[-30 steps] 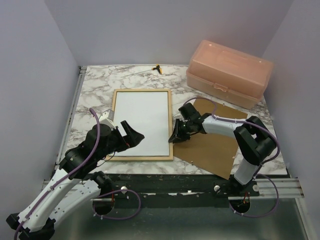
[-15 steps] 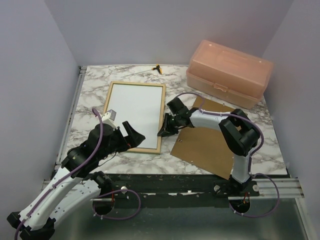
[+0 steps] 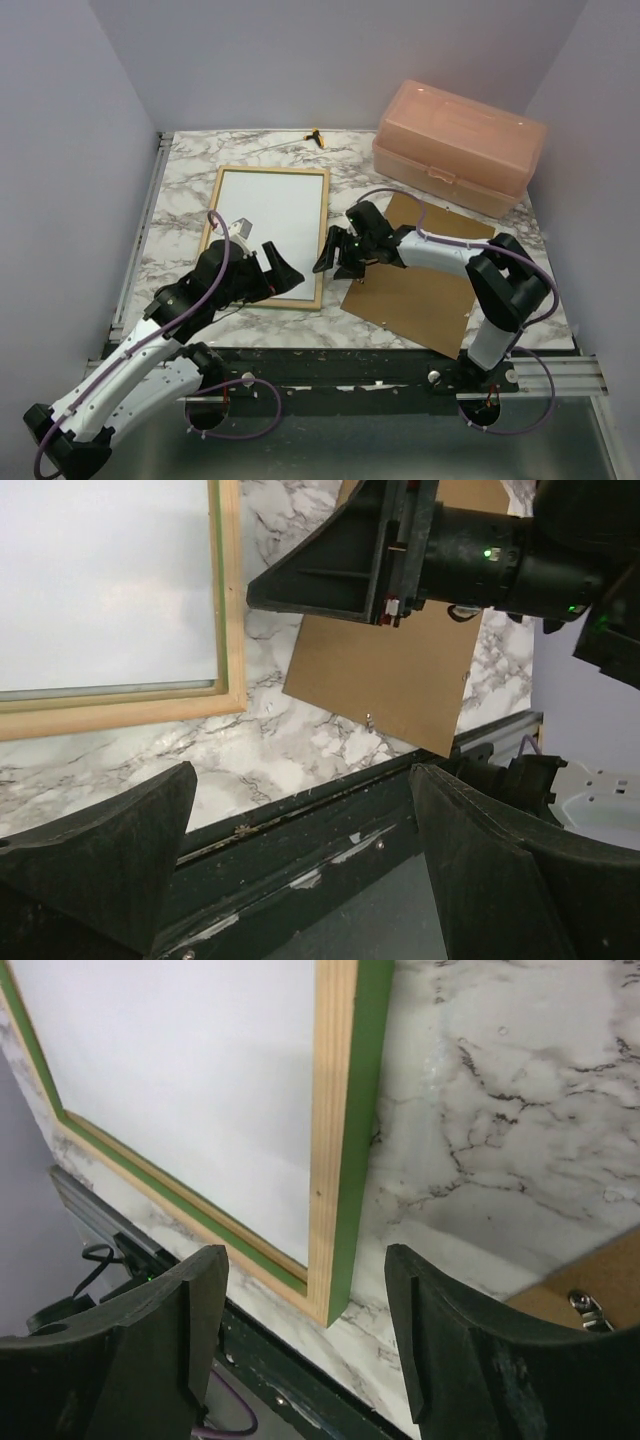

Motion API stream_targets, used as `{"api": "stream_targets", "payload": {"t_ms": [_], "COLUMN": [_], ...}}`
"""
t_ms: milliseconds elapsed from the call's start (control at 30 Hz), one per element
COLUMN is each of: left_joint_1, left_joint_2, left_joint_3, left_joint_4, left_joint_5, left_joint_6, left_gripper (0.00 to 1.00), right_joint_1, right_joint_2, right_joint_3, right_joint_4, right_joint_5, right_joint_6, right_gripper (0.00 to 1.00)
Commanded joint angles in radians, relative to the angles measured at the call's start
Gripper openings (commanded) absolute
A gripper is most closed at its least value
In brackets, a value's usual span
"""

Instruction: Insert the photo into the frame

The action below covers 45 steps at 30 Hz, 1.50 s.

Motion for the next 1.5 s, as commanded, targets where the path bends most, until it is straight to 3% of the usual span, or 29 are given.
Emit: {"api": "stream_targets", "payload": {"t_ms": [0, 100, 333, 600, 800, 1100, 1233, 1467], "left_joint_1": [0.003, -0.004, -0.061, -0.217, -0.285, -0.286, -0.278, -0.202], "left_joint_2": [0.082, 0.147, 0.349, 0.722, 0.962, 1.112, 1.145, 1.192], "left_joint_3": [-0.035, -0.044, -0.02, 0.208, 0.452, 0.624, 0.669, 0.692], "left_joint_4": [0.129, 0.174, 0.248, 0.232, 0.109, 0.06, 0.051, 0.07], "left_joint_5": [0.131, 0.175, 0.271, 0.248, 0.17, 0.04, -0.033, -0.05], "left_joint_6": [-0.019, -0.022, -0.008, 0.035, 0.09, 0.117, 0.122, 0.139], "left_gripper": [0.92, 0.92, 0.95, 0.98, 0.98, 0.98, 0.98, 0.98], "right_joint_1": [-0.011, -0.054, -0.215, -0.391, -0.494, -0.527, -0.53, -0.563], "right_joint_2": [-0.088, -0.148, -0.313, -0.466, -0.571, -0.724, -0.769, -0.786], "right_joint_3": [-0.049, -0.103, -0.256, -0.362, -0.334, -0.251, -0.236, -0.266], "right_joint_4": [0.008, -0.001, -0.054, -0.257, -0.454, -0.657, -0.743, -0.727], "right_joint_5": [0.013, -0.003, -0.049, 0.007, 0.174, 0.614, 0.8, 0.809], "right_joint_6": [0.002, -0.002, -0.037, -0.112, -0.14, -0.007, 0.085, 0.111], "right_gripper": [0.73, 0.78, 0.79, 0.79, 0.8, 1.0, 1.0, 1.0]}}
